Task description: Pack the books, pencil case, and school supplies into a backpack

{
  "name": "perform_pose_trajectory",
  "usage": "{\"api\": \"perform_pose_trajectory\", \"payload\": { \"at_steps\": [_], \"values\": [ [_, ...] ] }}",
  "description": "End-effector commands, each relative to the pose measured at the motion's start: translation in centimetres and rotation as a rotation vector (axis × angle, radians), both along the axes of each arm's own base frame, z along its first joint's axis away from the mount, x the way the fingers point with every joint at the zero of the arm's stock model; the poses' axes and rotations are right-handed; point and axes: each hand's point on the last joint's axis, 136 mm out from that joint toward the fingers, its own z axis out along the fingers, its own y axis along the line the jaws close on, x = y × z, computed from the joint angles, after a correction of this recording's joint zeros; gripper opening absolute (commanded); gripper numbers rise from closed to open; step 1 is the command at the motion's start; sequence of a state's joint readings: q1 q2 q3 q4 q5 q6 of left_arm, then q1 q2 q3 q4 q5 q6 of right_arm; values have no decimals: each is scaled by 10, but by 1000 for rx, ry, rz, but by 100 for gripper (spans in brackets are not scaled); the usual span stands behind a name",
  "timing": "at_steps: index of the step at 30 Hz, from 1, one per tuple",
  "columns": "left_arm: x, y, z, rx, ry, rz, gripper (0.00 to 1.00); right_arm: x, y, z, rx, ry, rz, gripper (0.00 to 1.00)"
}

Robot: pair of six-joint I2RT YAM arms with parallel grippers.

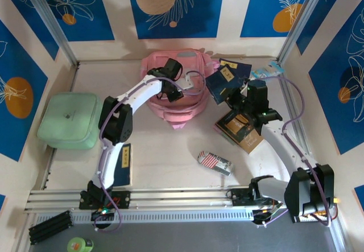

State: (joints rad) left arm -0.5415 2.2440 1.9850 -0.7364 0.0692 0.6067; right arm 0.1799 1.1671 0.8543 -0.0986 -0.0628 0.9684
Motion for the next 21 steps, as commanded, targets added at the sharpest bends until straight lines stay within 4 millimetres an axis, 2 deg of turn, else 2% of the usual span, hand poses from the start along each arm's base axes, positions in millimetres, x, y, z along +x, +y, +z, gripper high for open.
{"api": "perform_pose_trajectory", "payload": {
  "at_steps": [1, 4, 9, 12, 18, 21],
  "values": [
    [-9, -5, 72, -149, -75, -5, 1, -2, -14, 25, -34, -94, -38, 5],
    [-11, -3, 102, -203, -132, 34, 0, -6, -22, 27, -65, -85, -59, 5],
    [-13, 15, 143, -240, -215, 159, 0, -12, -25, 21, -87, -51, -60, 5],
    [-10, 14, 164, -316, -239, 219, 0, -16, -28, 21, -93, -36, -73, 5],
    [19, 4, 182, -431, -237, 368, 0, -32, -39, 12, -122, 45, -143, 5],
    [30, -2, 187, -459, -236, 398, 0, -41, -36, 6, -129, 87, -152, 5]
  ]
}}
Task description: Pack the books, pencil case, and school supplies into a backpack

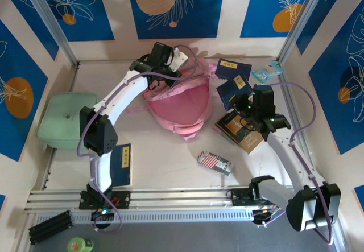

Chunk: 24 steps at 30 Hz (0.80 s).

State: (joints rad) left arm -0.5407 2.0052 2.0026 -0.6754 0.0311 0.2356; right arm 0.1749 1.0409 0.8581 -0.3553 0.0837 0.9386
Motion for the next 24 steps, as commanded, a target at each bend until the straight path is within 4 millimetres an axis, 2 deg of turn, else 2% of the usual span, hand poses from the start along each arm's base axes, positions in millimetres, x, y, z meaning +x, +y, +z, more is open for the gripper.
{"api": "perform_pose_trajectory", "payload": {
  "at_steps": [1, 5, 11, 16, 19, 24],
  "values": [
    [26, -9, 45, -143, -90, 81, 0, -8, 0, 16, -6, -7, -32, 5],
    [27, -20, 51, -199, -82, 59, 0, -15, 24, 11, 44, 16, 26, 5],
    [14, -30, 60, -269, -54, 14, 0, -2, 82, 33, 217, -85, 227, 5],
    [2, -32, 79, -340, -49, -3, 0, 28, 118, 36, 314, -137, 299, 5],
    [-2, -31, 90, -358, -64, -8, 0, 51, 139, 32, 327, -147, 320, 5],
    [1, -16, 105, -303, -150, 9, 0, 91, 154, 11, 294, -139, 289, 5]
  ]
}}
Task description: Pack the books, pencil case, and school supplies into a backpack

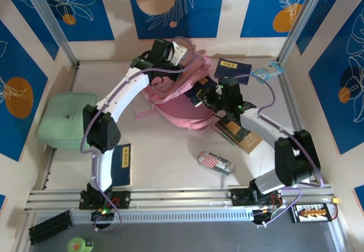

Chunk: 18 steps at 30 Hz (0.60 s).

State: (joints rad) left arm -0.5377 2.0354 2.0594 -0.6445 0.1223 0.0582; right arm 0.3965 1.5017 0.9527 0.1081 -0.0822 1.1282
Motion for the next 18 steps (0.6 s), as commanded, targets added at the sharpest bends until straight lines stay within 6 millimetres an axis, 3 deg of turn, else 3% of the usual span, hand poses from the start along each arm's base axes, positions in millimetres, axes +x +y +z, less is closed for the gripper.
{"api": "perform_pose_trajectory", "payload": {
  "at_steps": [1, 9, 18],
  "values": [
    [-2, 5, 93, -112, -223, -18, 0, 33, 21, 41, 72, -160, 18, 5],
    [1, 8, 93, -111, -226, -8, 0, 54, 63, 27, 140, -154, 131, 6],
    [3, 11, 90, -119, -213, 20, 0, 83, 69, -21, 166, -47, 17, 6]
  ]
}}
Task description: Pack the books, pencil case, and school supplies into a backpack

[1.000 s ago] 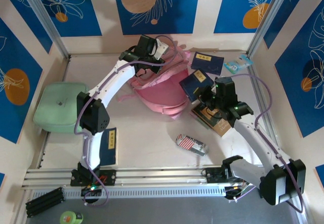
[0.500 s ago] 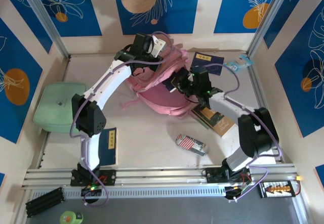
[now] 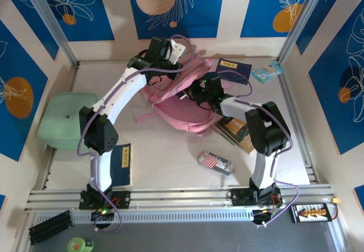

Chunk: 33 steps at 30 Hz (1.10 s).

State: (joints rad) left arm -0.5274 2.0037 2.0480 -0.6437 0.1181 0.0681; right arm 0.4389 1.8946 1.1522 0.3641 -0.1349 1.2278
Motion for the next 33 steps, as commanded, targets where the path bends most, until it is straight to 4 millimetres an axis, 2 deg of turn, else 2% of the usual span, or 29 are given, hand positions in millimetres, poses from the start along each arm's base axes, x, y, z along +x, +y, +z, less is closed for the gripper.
{"api": "perform_pose_trajectory", "payload": {
  "at_steps": [1, 7, 11, 14, 16, 19, 22, 26, 29, 33],
  "values": [
    [4, 2, 78, -119, -188, 12, 0, 20, 8, 17, 54, -51, -43, 6],
    [0, 1, 76, -134, -173, -3, 0, 34, 3, -11, 57, 56, -129, 6],
    [-2, -2, 75, -149, -171, -18, 0, 41, 7, -19, 55, 84, -145, 8],
    [0, -1, 75, -149, -171, -12, 0, 49, 11, -28, 58, 109, -152, 18],
    [1, 0, 73, -148, -167, -6, 0, 57, 20, -26, 71, 84, -95, 24],
    [3, 3, 67, -145, -154, 3, 0, 56, 23, -31, 87, 89, -56, 33],
    [6, 7, 59, -138, -144, 14, 0, 48, 17, -25, 85, 78, -44, 44],
    [12, 14, 49, -136, -126, 37, 0, 28, 4, -10, 95, 64, -21, 59],
    [16, 19, 40, -131, -113, 51, 0, 4, -8, -2, 77, 68, -13, 62],
    [20, 26, 21, -111, -82, 71, 0, -31, -32, -4, 1, 89, -39, 64]
  ]
}}
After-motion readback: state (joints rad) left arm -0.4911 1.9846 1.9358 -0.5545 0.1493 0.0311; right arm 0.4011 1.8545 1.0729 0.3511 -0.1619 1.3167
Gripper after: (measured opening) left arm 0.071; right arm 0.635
